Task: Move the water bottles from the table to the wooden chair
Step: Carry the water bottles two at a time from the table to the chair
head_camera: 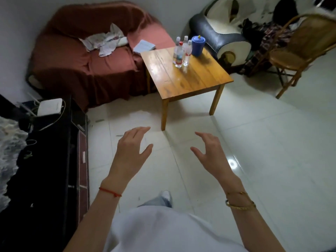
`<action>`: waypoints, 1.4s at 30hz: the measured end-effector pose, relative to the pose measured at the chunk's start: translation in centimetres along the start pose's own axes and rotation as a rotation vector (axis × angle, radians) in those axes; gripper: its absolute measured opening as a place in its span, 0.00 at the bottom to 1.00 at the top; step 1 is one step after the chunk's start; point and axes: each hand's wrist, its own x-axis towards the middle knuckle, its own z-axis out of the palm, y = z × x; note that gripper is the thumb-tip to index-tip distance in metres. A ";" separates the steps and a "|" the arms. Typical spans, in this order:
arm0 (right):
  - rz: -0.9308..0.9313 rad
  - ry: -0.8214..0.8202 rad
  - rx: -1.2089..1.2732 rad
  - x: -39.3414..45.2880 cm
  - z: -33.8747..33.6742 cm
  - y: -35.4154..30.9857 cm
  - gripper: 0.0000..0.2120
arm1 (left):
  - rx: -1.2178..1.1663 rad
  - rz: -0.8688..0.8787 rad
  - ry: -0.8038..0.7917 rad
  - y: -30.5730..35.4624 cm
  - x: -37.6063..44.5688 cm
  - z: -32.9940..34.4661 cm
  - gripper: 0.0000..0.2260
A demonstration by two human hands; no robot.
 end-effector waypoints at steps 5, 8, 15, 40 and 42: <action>0.072 0.074 0.018 7.7 -2.1 1.6 0.26 | -0.008 0.089 -0.062 1.0 10.0 1.7 0.22; 0.115 0.099 0.034 11.4 -3.3 3.0 0.26 | -0.007 0.137 -0.103 1.7 15.1 3.3 0.22; 0.174 0.083 0.058 21.0 -5.5 8.2 0.25 | -0.043 0.149 -0.125 3.4 26.1 7.8 0.22; -0.110 -0.090 -0.005 62.5 -15.9 24.0 0.25 | -0.012 -0.148 0.031 11.2 60.6 21.5 0.24; -0.119 -0.093 -0.003 65.2 -15.5 24.2 0.26 | -0.014 -0.165 0.024 10.5 63.1 22.1 0.24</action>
